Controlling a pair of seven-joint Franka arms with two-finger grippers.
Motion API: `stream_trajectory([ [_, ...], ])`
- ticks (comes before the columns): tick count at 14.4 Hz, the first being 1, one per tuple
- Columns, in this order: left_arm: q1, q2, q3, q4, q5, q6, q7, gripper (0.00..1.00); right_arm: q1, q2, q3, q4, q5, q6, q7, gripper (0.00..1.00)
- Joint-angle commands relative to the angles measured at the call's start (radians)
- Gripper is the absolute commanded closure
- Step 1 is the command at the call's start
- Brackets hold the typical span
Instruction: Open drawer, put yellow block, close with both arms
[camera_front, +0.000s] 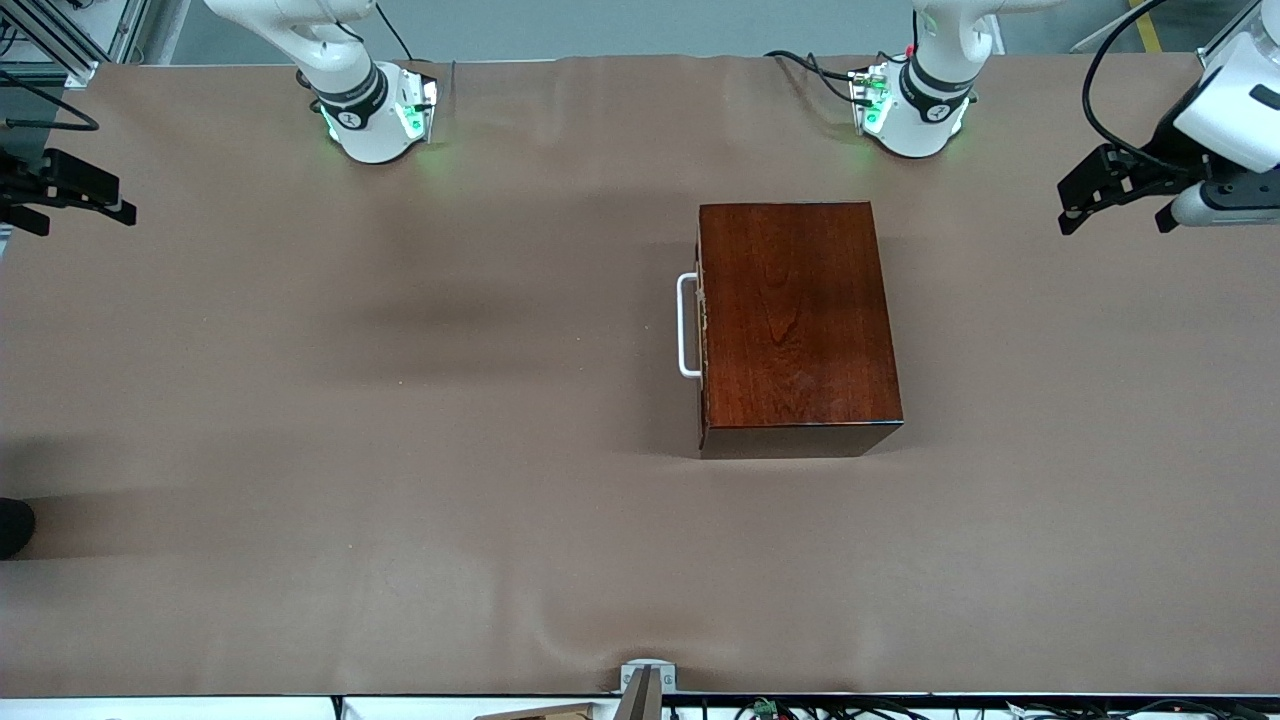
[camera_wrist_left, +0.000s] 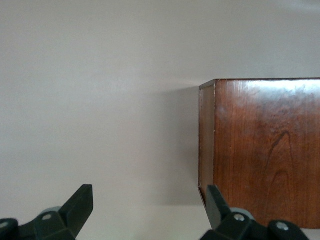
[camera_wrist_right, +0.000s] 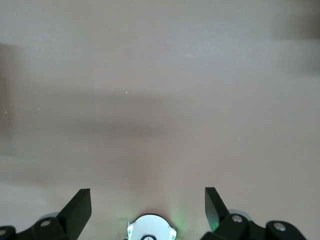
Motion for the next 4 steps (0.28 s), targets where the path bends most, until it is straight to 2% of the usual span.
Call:
stream_trajectory([
  [1, 0.018, 0.021, -0.02, 0.047, -0.016, -0.012, 0.01, 0.0, -0.021, -0.025, 0.016, -0.017, -0.009, -0.004, -0.011, 0.0],
  [4, 0.012, 0.026, -0.02, 0.045, -0.014, -0.012, 0.015, 0.0, -0.021, -0.023, 0.017, -0.017, -0.009, -0.004, -0.01, 0.0],
])
